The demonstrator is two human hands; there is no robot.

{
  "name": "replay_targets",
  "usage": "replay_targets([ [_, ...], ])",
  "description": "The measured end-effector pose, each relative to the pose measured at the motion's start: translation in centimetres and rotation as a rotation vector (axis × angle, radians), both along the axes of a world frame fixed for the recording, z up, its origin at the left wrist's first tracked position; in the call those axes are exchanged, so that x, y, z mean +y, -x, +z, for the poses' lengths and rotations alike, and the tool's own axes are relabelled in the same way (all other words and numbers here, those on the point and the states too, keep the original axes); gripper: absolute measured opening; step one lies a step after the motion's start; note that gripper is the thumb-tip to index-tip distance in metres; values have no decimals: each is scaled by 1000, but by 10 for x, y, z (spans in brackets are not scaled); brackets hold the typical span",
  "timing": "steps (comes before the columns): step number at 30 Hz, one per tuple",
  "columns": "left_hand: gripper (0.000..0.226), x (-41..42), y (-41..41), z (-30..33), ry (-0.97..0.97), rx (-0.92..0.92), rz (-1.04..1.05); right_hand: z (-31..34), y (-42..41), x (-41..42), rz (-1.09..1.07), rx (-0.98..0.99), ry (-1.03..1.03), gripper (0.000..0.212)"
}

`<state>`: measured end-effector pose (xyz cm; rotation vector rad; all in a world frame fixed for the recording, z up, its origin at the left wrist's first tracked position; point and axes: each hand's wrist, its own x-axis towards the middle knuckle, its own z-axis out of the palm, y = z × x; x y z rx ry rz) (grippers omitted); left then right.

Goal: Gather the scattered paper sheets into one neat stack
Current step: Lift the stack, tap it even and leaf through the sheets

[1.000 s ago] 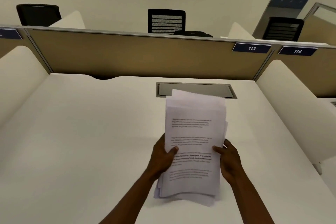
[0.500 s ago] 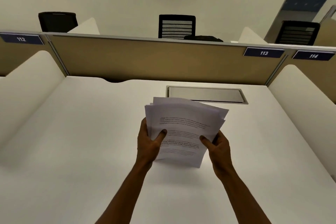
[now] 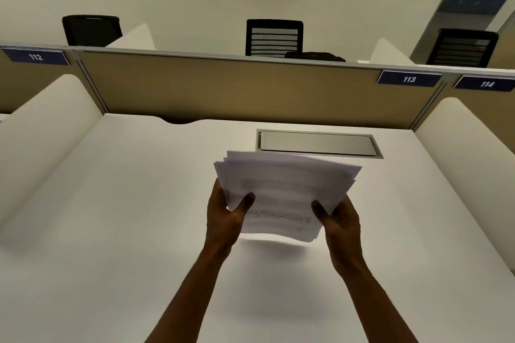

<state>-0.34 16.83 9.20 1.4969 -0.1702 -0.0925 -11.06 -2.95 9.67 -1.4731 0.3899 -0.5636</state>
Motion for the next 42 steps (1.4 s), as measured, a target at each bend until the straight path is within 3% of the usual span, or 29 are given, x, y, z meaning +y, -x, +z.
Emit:
replay_targets([
  [4, 66, 2, 5, -15, -24, 59, -28, -15, 4, 1, -8, 89, 65, 53],
  [7, 48, -2, 8, -24, -73, 92, -62, -29, 2, 6, -32, 198, 99, 30],
  [10, 35, -7, 9, -24, -113, 70, -64, -33, -1, 10, -36, 218, 93, 21],
  [17, 41, 1, 8, -19, -87, 15, -69, -25, -3, 3, -23, 164, 76, 23],
  [20, 51, 1, 10, -30, -125, 91, -93, -36, -2, 7, -6, 220, 64, 30],
  [24, 36, 0, 11, -40, -189, 114, -128, -46, -1, 9, -6, 237, 43, 24],
  [30, 40, -3, 18, -53, -176, 151, -120, -58, 0, 15, -40, 242, 26, 26],
  [35, 29, -3, 20, -62, -170, 159, -92, -62, 4, 16, -75, 264, 146, 24],
  [39, 36, 2, 20, -55, -160, 147, -91, -46, 5, 5, -33, 238, 360, 27],
  [42, 74, 8, 11, -30, -256, -41, 105, -35, 7, -4, 16, 204, 474, 23],
])
